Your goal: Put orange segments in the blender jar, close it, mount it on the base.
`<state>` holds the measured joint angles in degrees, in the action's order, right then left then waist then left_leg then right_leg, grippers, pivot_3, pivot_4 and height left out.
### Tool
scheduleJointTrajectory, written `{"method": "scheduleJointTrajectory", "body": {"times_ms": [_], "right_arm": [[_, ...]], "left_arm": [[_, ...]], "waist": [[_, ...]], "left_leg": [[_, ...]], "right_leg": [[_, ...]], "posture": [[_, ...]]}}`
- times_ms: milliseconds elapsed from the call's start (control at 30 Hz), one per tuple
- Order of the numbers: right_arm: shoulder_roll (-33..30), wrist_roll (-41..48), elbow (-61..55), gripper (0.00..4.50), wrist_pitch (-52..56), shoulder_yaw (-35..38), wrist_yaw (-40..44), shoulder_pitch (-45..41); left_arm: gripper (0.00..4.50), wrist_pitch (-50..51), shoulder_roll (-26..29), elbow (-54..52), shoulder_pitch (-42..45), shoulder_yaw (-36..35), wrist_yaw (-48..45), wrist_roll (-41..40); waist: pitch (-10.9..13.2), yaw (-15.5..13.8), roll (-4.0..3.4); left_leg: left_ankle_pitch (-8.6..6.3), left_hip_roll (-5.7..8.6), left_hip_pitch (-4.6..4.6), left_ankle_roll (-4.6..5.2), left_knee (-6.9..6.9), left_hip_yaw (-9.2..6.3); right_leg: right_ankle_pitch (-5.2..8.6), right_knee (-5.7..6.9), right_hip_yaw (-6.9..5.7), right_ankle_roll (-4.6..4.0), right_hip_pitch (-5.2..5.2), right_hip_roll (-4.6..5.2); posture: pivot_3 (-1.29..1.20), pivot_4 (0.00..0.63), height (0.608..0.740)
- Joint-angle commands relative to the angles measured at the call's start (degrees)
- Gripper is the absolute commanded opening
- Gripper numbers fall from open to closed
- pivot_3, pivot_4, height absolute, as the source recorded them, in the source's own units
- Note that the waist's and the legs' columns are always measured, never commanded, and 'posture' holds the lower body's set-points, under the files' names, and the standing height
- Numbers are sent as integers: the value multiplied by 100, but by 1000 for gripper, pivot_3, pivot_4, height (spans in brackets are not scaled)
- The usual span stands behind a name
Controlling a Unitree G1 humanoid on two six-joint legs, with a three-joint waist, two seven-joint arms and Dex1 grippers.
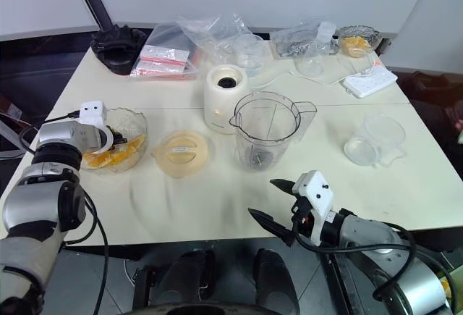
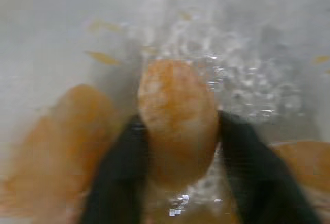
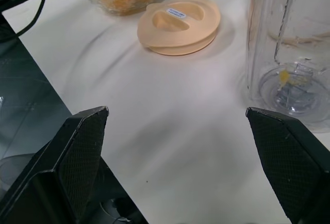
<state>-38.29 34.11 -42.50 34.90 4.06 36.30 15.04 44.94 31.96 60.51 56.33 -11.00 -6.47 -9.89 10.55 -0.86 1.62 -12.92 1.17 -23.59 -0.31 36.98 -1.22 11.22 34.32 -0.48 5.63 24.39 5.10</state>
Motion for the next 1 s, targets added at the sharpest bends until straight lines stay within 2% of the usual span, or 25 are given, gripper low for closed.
{"method": "scheduleJointTrajectory", "body": {"times_ms": [33, 233, 367, 500, 600, 733, 833, 1000], "right_arm": [[37, 87, -209, 4500, 8, -11, -39, -28], [79, 27, -163, 4500, -58, -32, -63, 67], [77, 45, -90, 4500, -98, 102, -37, 151], [46, 139, 65, 4500, -89, 389, 6, 185], [-138, 354, 335, 4500, 72, 948, 178, 267], [-319, 421, 791, 4500, 124, 1466, 284, 190], [-337, 430, 911, 4500, 103, 1676, 254, 58], [-167, 361, 827, 4500, 54, 1713, 69, -42]], "left_arm": [[1204, -132, -9, 14, -29, 0, -11, 111], [1204, 63, 183, -604, 60, 207, -133, 346], [1204, 859, 490, -1883, -17, 323, -527, 310], [1204, 1183, 970, -3415, -405, 631, -1704, 18], [1204, 347, 1622, -4851, -933, 322, -3632, -861], [1204, 273, 1780, -5501, -827, 111, -4904, -1783], [1204, 383, 1419, -5436, -173, 127, -5578, -2465], [1204, 22, -110, -4106, 1352, 943, -6140, -2387]], "waist": [[-1, -5, 2], [1, 6, 7], [4, 15, 12], [3, 19, 11], [4, 25, 8], [3, -12, 6], [4, -48, 4], [3, -166, 2]], "left_leg": [[0, 0, 0, 0, 1, 0], [0, 1, -2, -1, 1, 0], [-2, -1, -3, -2, 0, -1], [-10, -1, -5, -16, -1, 1], [-14, -2, -5, -20, -8, 6], [-16, -3, -32, -24, -2, 4], [-16, -3, -44, -23, 8, 7], [-3, 1, -61, 0, 31, 12]], "right_leg": [[0, -1, 0, 0, -1, 0], [0, -5, 0, 0, -2, 3], [0, -5, 0, -1, -1, 2], [0, -8, 5, -4, 3, 4], [1, -10, 11, -8, 9, 24], [-3, -21, 7, -17, 22, 42], [-3, -25, -5, -16, 18, 48], [-1, -24, -32, -10, 14, 24]], "posture": [[0, 150, 740], [0, 150, 740], [0, 150, 740], [0, 150, 740], [0, 150, 740], [0, 150, 740], [0, 150, 740], [0, 150, 740]]}}
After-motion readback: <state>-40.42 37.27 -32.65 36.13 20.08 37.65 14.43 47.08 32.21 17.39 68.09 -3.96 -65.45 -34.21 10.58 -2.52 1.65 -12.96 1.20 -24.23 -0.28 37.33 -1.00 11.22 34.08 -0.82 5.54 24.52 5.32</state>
